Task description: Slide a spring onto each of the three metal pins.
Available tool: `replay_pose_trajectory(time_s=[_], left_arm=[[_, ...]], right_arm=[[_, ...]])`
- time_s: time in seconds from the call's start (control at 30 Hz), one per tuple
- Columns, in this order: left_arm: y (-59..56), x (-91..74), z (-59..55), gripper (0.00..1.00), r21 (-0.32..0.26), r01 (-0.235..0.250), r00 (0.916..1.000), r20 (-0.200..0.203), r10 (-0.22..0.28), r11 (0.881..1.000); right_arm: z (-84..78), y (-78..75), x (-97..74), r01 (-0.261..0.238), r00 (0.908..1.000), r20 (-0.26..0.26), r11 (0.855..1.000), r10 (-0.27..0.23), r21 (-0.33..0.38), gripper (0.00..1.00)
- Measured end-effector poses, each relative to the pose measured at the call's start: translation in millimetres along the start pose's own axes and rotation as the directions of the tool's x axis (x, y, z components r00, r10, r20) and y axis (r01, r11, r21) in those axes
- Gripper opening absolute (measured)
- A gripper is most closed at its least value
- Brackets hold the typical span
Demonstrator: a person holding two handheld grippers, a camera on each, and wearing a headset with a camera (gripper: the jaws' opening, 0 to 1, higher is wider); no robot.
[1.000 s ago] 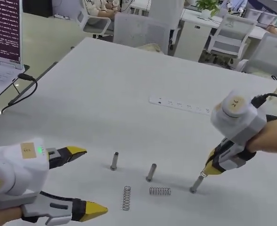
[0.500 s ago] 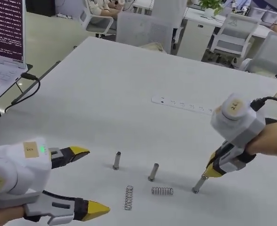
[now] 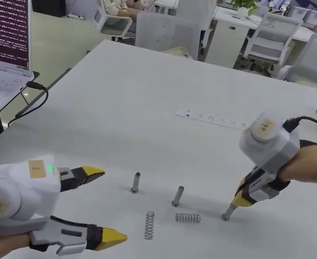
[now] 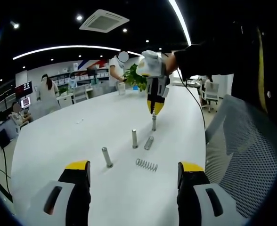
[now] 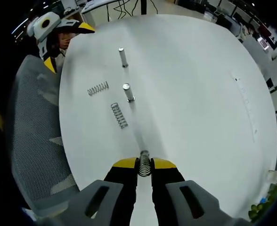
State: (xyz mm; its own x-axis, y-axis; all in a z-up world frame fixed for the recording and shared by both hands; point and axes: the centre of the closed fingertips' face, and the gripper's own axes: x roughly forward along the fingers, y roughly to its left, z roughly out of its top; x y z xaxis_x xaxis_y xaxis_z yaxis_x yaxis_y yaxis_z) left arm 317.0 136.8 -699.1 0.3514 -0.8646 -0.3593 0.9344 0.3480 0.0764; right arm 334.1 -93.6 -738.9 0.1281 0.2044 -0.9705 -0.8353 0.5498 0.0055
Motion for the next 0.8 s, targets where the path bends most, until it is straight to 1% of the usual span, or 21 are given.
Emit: replay_pose_trajectory(time_s=[0.5, 0.8], left_arm=[[-0.1, 0.4, 1.1, 0.71, 0.0, 0.003, 1.0, 0.0, -0.003, 1.0], [-0.5, 0.5, -0.2, 0.7, -0.001, 0.005, 1.0, -0.001, -0.005, 1.0]], right_arm=[[-3.2, 0.8, 25.2, 0.007, 1.0, 0.005, 1.0, -0.007, 0.031, 0.08], [-1.5, 0.0, 33.2, 0.022, 0.9997, 0.001, 0.999, -0.022, 0.029, 0.08]])
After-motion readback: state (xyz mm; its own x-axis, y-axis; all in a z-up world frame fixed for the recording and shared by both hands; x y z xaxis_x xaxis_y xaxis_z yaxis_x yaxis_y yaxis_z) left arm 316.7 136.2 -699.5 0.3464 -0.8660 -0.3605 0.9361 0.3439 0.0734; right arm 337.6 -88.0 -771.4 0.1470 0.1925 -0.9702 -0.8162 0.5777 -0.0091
